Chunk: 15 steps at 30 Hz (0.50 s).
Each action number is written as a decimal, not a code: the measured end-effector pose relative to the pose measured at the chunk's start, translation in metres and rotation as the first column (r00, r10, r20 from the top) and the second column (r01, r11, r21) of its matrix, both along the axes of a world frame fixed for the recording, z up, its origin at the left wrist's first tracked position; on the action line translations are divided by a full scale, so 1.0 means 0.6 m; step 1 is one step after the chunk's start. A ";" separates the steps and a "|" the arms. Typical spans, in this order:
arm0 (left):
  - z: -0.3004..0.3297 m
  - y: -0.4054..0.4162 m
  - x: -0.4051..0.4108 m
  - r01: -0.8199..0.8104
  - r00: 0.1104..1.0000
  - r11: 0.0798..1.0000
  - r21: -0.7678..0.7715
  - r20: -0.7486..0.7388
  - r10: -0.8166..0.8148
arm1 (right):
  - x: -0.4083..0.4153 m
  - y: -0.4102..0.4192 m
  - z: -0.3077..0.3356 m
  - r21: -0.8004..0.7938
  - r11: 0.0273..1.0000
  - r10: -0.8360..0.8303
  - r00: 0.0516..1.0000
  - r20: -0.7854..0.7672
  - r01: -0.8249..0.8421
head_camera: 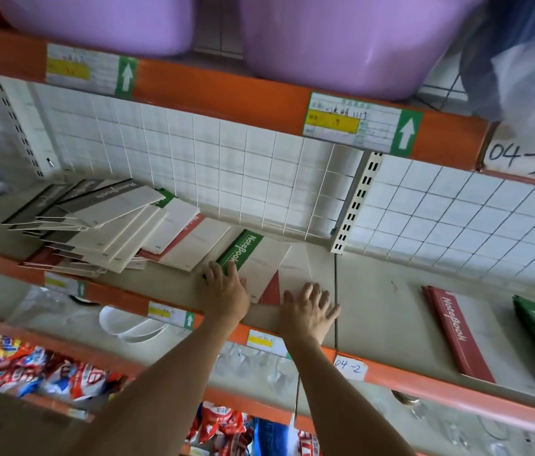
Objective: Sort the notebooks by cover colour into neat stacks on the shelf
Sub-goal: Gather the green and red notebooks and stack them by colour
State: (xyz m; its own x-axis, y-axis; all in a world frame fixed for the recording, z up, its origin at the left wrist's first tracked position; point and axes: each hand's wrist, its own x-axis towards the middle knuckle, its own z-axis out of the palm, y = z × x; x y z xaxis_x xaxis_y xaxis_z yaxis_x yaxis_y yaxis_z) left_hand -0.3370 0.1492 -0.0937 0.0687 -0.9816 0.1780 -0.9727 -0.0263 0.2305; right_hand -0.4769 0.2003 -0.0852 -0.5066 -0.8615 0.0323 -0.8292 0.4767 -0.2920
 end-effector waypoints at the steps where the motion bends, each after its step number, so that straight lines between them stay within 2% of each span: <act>1: -0.002 0.000 0.000 -0.028 1.000 1.000 0.009 -0.011 0.028 | -0.001 0.000 -0.001 -0.003 1.000 -0.018 1.000 -0.003 0.018; 5: 0.004 0.001 -0.001 -0.068 0.997 0.998 0.016 -0.028 0.069 | 0.007 0.000 0.001 -0.004 0.999 -0.047 0.998 -0.046 0.047; 9: 0.018 0.000 0.000 -0.139 0.980 0.990 0.039 -0.137 0.143 | 0.007 0.003 0.005 -0.036 0.995 -0.097 0.995 -0.012 0.097; 15: 0.016 -0.003 0.003 -0.140 0.966 0.989 0.056 -0.211 0.149 | -0.008 0.006 0.007 -0.053 0.990 -0.129 0.990 0.049 0.131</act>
State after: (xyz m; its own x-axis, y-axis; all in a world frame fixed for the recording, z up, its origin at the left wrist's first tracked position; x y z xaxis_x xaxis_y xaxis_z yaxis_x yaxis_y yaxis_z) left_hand -0.3353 0.1472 -0.0842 0.2424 -0.9646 0.1041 -0.8859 -0.1763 0.4290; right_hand -0.4818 0.2036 -0.0813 -0.6164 -0.7856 0.0533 -0.7464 0.5613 -0.3575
